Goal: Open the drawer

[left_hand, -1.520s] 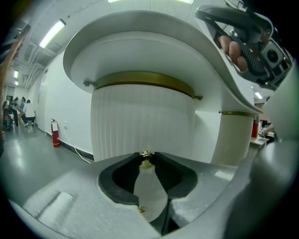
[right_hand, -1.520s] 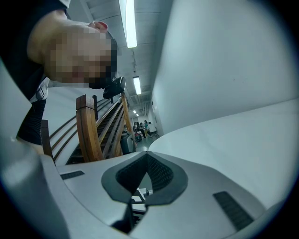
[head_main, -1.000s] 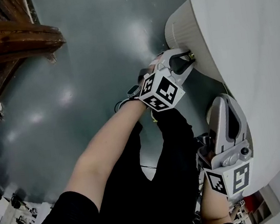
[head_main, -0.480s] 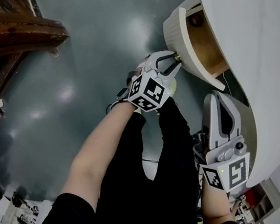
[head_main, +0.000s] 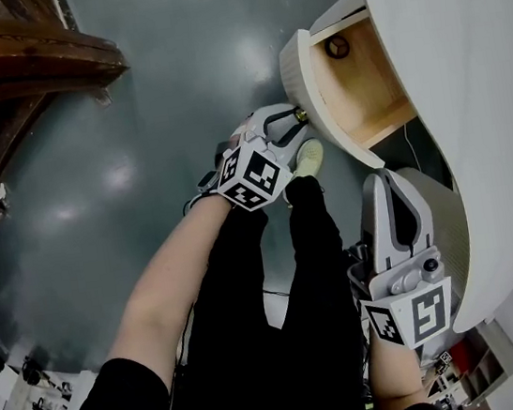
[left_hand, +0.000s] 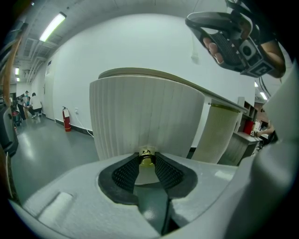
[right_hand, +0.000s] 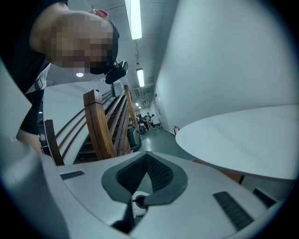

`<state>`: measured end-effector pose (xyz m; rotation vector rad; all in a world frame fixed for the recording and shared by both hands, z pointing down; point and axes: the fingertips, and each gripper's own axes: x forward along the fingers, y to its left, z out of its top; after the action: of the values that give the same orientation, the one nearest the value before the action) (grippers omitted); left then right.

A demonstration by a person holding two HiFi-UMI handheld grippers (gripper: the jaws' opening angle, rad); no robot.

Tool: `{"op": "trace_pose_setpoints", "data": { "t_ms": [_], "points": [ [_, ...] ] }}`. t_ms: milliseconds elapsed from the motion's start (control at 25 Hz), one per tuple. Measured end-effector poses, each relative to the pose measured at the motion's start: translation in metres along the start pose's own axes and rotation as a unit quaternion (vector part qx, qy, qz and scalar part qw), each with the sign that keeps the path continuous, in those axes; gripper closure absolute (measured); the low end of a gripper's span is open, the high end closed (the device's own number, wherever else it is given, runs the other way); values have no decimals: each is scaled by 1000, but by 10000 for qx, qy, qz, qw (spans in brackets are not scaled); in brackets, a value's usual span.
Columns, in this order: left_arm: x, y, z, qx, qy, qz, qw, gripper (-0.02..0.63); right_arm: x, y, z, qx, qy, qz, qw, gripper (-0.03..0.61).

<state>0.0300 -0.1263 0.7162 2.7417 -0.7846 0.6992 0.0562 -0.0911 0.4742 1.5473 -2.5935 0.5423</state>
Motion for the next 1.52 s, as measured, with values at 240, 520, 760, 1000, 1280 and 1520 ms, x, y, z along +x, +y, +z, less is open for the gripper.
{"op": "trace_pose_setpoints", "data": {
  "t_ms": [240,520,760,1000,1280,1520],
  "points": [
    [-15,-2,-3,22,92,-31,10000,505,-7,6,10,-31,32,0,10000,563],
    [-35,-2,-18,-80,131,-71,9999,505,-4,29,7,-51,107,40,9999,563],
    [-37,-4,-15,-79,210,-98,9997,505,-6,36,18,-110,121,94,9998,563],
    [-45,-4,-16,-196,334,-140,9992,505,-4,40,27,-144,136,142,9997,563],
    [-80,-3,21,-476,167,-140,9986,514,-9,52,43,-107,87,283,9995,563],
    [-125,-3,105,-484,-166,-80,9987,528,-14,56,81,-88,76,321,9994,563]
  ]
}}
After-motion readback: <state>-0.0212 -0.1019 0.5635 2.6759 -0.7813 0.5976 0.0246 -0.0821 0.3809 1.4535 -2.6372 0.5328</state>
